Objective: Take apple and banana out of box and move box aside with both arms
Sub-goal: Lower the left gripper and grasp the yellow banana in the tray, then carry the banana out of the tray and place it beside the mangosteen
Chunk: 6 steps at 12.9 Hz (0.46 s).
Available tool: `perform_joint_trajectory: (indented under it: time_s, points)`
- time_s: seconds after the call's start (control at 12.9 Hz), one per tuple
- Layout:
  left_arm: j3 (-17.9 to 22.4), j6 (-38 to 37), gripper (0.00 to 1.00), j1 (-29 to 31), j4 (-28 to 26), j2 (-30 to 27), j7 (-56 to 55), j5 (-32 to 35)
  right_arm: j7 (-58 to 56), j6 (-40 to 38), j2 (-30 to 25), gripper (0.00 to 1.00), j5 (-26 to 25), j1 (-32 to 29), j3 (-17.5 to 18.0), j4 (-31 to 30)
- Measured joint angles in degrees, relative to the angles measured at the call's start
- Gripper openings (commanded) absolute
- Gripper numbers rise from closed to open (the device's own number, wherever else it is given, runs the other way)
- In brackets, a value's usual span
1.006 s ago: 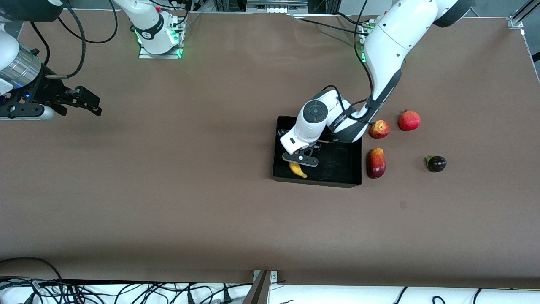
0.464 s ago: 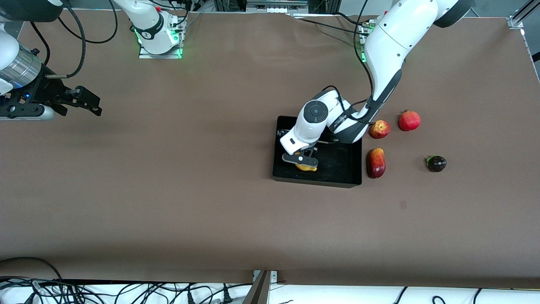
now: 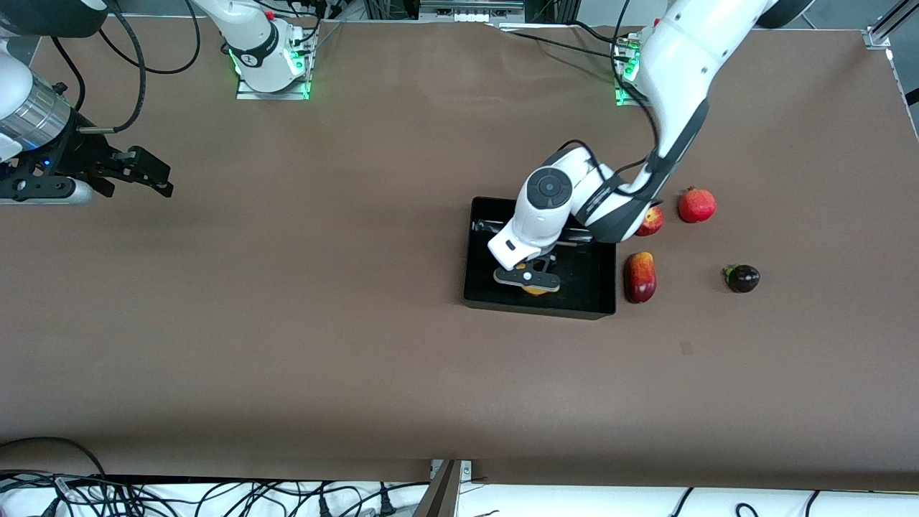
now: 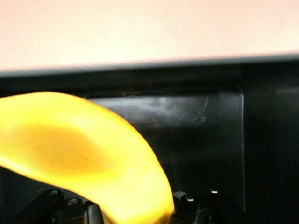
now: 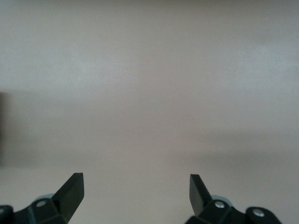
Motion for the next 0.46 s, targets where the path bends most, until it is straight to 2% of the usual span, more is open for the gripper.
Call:
perform_joint_trajectory:
  time_s: [0.31,0.46]
  points:
    - [0.02,-9.87,0.0,0.74,0.02,-6.28,0.53,0.0,0.0,0.0,0.0,1.0,0.0,0.0,0.0,0.0]
    - [0.11,-14.43,0.0,3.66,0.04,-8.54,6.54,0.0,0.0,0.0,0.0,1.0,0.0,0.0,0.0,0.0]
